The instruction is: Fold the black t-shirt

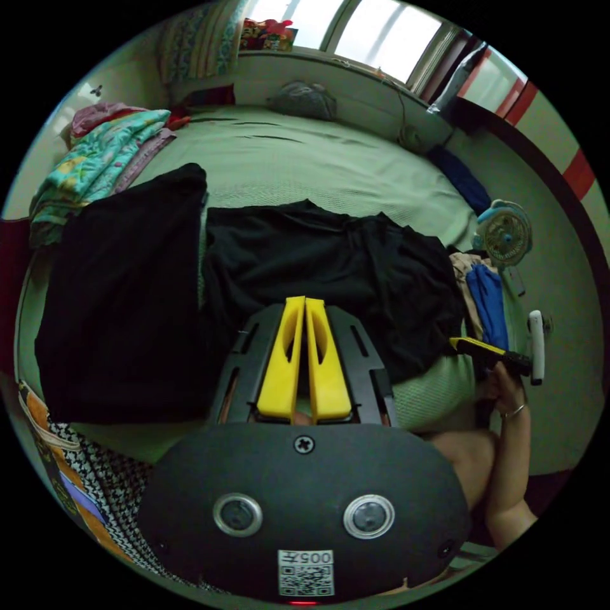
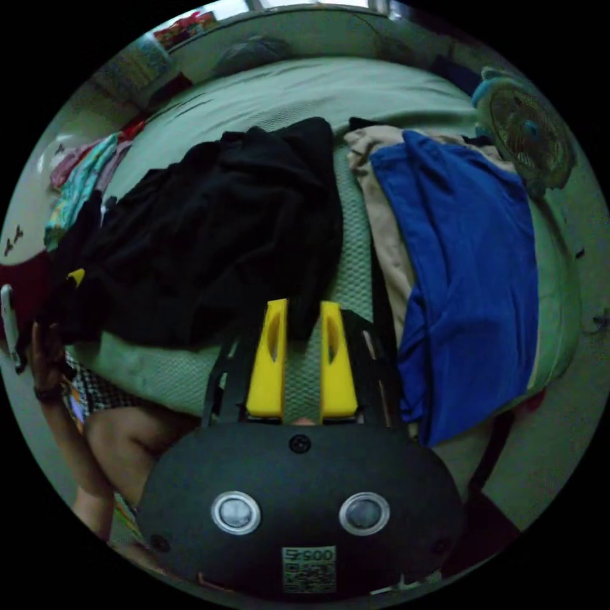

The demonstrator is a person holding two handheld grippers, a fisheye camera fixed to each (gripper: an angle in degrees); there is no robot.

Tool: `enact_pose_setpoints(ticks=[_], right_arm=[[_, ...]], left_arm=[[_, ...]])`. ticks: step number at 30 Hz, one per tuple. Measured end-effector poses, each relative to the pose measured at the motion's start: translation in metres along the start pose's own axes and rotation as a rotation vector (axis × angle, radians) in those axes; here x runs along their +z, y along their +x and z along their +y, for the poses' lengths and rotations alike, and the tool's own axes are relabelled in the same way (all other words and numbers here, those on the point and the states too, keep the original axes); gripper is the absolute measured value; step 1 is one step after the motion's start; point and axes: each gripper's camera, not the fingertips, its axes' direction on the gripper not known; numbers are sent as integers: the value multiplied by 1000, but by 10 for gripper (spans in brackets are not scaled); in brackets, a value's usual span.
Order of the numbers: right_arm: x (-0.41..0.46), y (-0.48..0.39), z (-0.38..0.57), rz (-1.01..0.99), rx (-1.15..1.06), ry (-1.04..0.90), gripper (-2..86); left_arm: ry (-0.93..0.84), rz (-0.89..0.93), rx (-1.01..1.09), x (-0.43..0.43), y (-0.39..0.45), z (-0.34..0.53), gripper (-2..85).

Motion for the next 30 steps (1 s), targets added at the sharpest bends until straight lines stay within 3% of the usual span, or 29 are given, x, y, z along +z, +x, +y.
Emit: enact_pose_setpoints(ticks=[5, 11, 17, 23, 30], right_arm=[[-14, -9, 30, 271, -38, 16, -14], [-8, -11, 53, 239, 29, -62, 15], [-41, -33, 68, 73, 42, 198, 131], [-37, -84, 33, 188, -69, 304, 139], [7, -106, 11, 317, -54, 149, 113]], left_arm=[[-46, -34, 28, -1, 7, 12, -6], [-65, -53, 27, -8, 4, 24, -7], [-58, 66, -40, -21, -11, 31, -7], [-51, 24, -26, -38, -13, 38, -7], [-30, 102, -21, -55, -8, 54, -7]])
